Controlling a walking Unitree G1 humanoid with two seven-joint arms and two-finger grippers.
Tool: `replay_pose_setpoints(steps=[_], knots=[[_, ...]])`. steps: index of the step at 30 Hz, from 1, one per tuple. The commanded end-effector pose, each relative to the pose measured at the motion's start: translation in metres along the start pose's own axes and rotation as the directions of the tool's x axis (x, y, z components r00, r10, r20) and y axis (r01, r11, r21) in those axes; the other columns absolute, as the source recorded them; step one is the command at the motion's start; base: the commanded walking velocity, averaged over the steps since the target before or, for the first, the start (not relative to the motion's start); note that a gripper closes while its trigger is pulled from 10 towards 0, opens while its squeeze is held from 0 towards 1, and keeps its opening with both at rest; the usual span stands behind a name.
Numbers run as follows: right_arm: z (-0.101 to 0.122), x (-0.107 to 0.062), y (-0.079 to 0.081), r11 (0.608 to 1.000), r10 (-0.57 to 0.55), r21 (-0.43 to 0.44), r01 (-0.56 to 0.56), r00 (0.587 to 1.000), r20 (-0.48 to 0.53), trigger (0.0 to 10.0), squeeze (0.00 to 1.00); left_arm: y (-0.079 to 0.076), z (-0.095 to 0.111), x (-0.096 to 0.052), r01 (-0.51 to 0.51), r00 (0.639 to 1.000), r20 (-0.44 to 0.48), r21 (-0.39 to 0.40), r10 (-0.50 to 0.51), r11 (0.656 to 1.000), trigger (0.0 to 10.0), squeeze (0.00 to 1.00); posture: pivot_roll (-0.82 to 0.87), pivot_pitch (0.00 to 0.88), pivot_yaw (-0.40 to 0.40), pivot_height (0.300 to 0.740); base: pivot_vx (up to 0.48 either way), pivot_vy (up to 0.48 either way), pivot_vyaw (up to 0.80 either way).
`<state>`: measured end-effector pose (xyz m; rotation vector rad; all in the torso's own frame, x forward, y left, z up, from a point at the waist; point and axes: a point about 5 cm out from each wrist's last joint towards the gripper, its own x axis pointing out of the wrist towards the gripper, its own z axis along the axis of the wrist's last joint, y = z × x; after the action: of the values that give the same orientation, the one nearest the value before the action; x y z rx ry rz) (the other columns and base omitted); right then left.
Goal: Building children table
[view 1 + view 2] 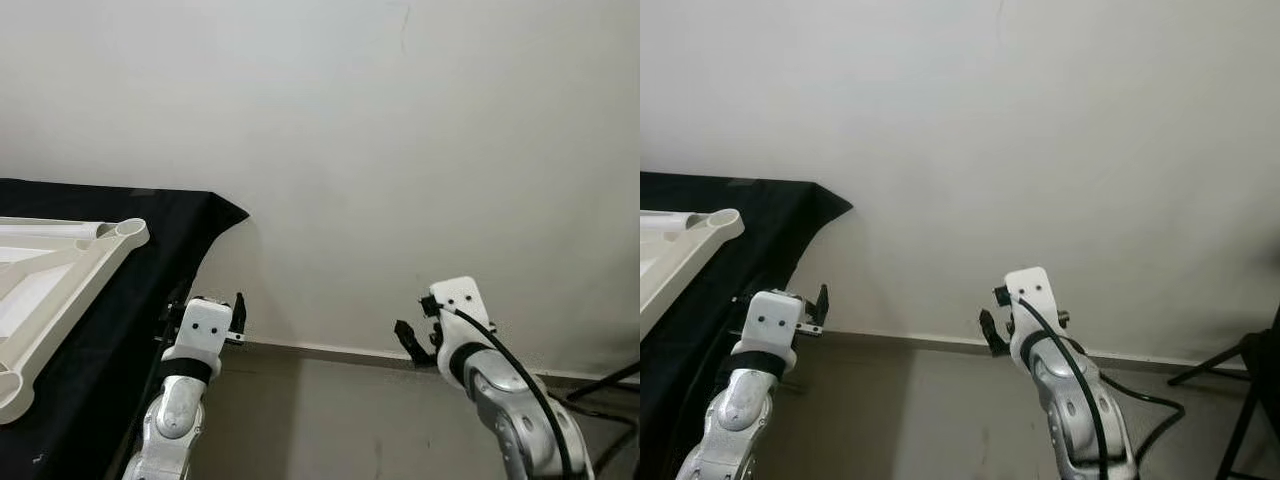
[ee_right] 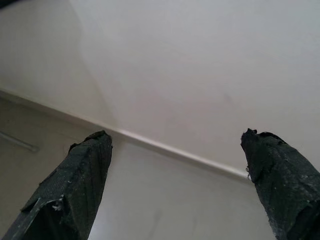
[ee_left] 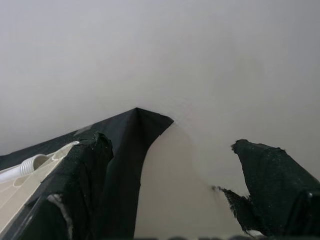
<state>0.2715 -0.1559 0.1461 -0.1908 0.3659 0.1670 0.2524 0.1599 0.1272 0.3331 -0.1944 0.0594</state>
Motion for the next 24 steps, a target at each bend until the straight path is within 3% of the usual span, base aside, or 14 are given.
replay_pose_setpoints(steps=[1, 11, 14, 15, 17, 23, 24], knots=[[0.008, 0.004, 0.013, 0.997, 0.075, -0.019, -0.075, 0.996, 0.054, 10.0, 0.0, 0.005, 0.0, -0.003, 0.004, 1.0, -0.011, 0.018, -0.004, 1.0, 10.0, 0.0, -0.05, 0.0, -0.032, 0.74, 0.0, 0.0, 0.0], [0.017, 0.017, 0.025, 0.992, 0.11, -0.079, -0.101, 0.986, 0.124, 10.0, 0.0, 0.01, 0.0, -0.015, -0.023, 0.999, -0.034, 0.029, 0.024, 0.999, 10.0, 0.0, -0.03, 0.0, -0.042, 0.74, 0.0, 0.0, 0.0], [0.029, 0.031, 0.019, 0.999, 0.04, -0.036, -0.034, 0.983, 0.178, 10.0, 0.0, 0.012, 0.002, -0.012, -0.031, 0.999, -0.026, 0.036, 0.032, 0.999, 10.0, 0.0, -0.01, 0.0, -0.052, 0.74, 0.0, 0.0, 0.0], [0.038, 0.04, 0.015, 0.999, -0.015, 0.043, 0.007, 0.978, 0.207, 10.0, 0.0, 0.016, 0.003, -0.009, -0.045, 0.999, -0.022, 0.039, 0.046, 0.998, 10.0, 0.0, -0.01, 0.0, -0.052, 0.74, 0.0, 0.0, 0.0], [0.039, 0.042, 0.012, 0.997, -0.039, 0.073, 0.025, 0.978, 0.206, 10.0, 0.0, 0.017, 0.003, -0.009, -0.05, 0.998, -0.024, 0.043, 0.051, 0.998, 10.0, 0.0, -0.01, 0.0, -0.052, 0.74, 0.0, 0.0, 0.0], [0.02, 0.025, 0.017, 0.999, -0.011, 0.051, 0.002, 0.982, 0.189, 10.0, 0.0, 0.023, 0.004, -0.018, -0.062, 0.997, -0.05, 0.046, 0.064, 0.997, 10.0, 0.0, -0.01, 0.0, -0.023, 0.74, 0.0, 0.0, 0.0], [0.008, 0.02, 0.018, 1.0, -0.001, 0.027, -0.003, 0.985, 0.175, 10.0, 0.0, 0.026, 0.003, -0.028, -0.076, 0.994, -0.077, 0.042, 0.079, 0.996, 10.0, 0.0, 0.0, 0.0, -0.012, 0.74, 0.0, 0.0, 0.0]])
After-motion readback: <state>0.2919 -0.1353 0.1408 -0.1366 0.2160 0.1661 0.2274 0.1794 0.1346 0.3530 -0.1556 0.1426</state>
